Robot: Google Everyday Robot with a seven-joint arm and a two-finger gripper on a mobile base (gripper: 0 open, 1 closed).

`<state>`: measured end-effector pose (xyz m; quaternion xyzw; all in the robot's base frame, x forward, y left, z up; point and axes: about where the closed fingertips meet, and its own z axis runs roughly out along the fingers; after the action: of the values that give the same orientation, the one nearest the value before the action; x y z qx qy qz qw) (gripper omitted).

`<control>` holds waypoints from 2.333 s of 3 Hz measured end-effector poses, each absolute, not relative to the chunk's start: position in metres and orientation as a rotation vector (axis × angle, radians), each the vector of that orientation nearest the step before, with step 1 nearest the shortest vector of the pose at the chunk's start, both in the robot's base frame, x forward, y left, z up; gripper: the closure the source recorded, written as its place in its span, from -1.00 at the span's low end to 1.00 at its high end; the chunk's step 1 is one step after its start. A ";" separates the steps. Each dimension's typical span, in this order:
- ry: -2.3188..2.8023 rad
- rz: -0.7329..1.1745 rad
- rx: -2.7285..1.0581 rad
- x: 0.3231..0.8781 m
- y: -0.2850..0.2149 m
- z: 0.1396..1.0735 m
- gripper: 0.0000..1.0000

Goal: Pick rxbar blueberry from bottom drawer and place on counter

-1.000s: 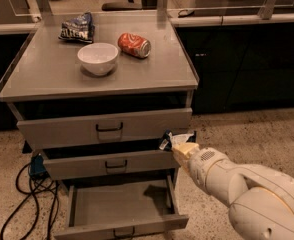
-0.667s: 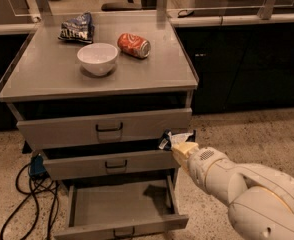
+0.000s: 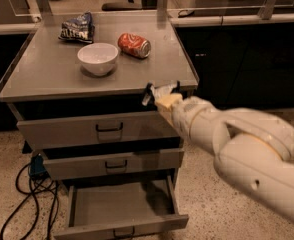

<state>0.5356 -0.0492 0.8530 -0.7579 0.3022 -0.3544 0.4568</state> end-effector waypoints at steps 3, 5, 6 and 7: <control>0.555 -1.048 -1.778 0.598 0.002 1.003 1.00; 0.557 -0.855 -1.950 0.680 0.108 0.913 1.00; 0.561 -0.826 -1.984 0.696 0.126 0.900 1.00; 0.561 -0.826 -1.984 0.696 0.126 0.900 1.00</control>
Offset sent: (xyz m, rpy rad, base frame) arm 0.0366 0.0246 0.0800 -0.0535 -0.1239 0.0270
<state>0.6961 0.1264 0.8996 -0.8003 0.2263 -0.3333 0.4442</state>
